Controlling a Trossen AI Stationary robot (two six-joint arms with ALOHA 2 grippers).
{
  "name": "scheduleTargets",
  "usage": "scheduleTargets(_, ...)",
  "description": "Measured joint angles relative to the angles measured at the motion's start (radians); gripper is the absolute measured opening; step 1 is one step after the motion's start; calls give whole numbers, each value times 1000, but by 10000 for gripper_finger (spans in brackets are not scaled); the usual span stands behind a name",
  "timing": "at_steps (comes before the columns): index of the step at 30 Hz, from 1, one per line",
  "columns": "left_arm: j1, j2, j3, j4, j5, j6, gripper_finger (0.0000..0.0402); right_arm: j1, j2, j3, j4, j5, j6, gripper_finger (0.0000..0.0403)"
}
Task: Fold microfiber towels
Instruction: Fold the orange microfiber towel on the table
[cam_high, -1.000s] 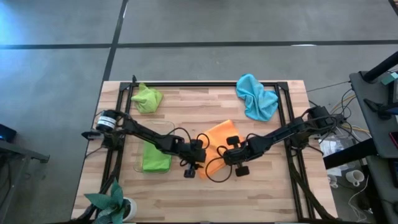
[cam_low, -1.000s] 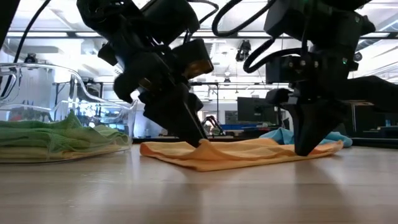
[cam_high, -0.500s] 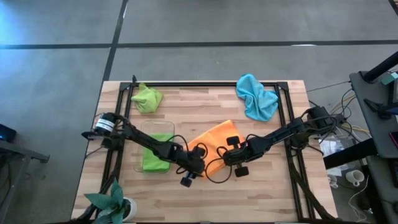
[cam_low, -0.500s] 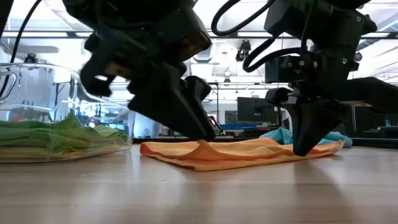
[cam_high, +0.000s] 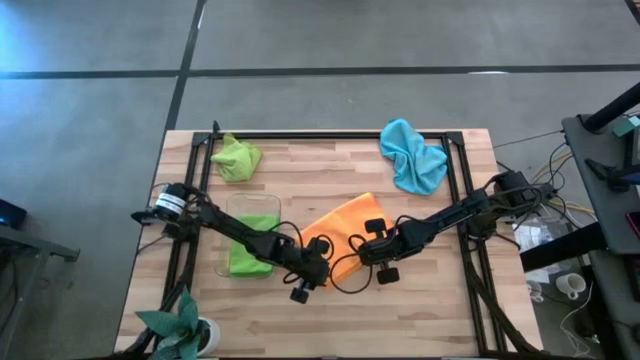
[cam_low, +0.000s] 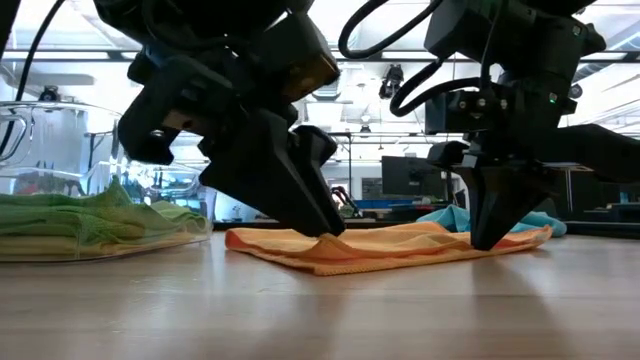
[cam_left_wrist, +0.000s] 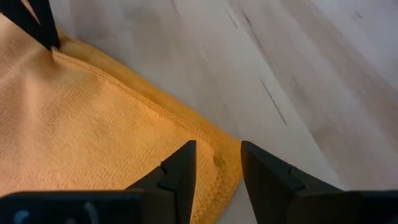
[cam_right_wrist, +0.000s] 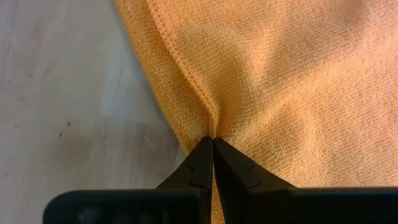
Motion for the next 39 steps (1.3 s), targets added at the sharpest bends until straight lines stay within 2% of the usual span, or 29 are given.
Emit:
scheduleTargets(4,0,16,0,0,-107,-26,121,-1,0,0,0,0,3,9)
scheduleTargets(10,-2,34,1,28,-60,-20,126,-1,0,0,-1,0,18,9)
scheduleTargets(16,-3,34,8,46,26,-28,83,-1,0,0,-1,0,21,9)
scheduleTargets(26,-2,34,3,36,-19,-56,65,-1,0,0,-1,0,25,9)
scheduleTargets(32,-2,34,3,36,-7,-53,9,-1,-8,0,-4,0,24,9)
scheduleTargets(39,-3,-13,10,-15,5,-50,1,0,-89,0,-48,-21,16,9)
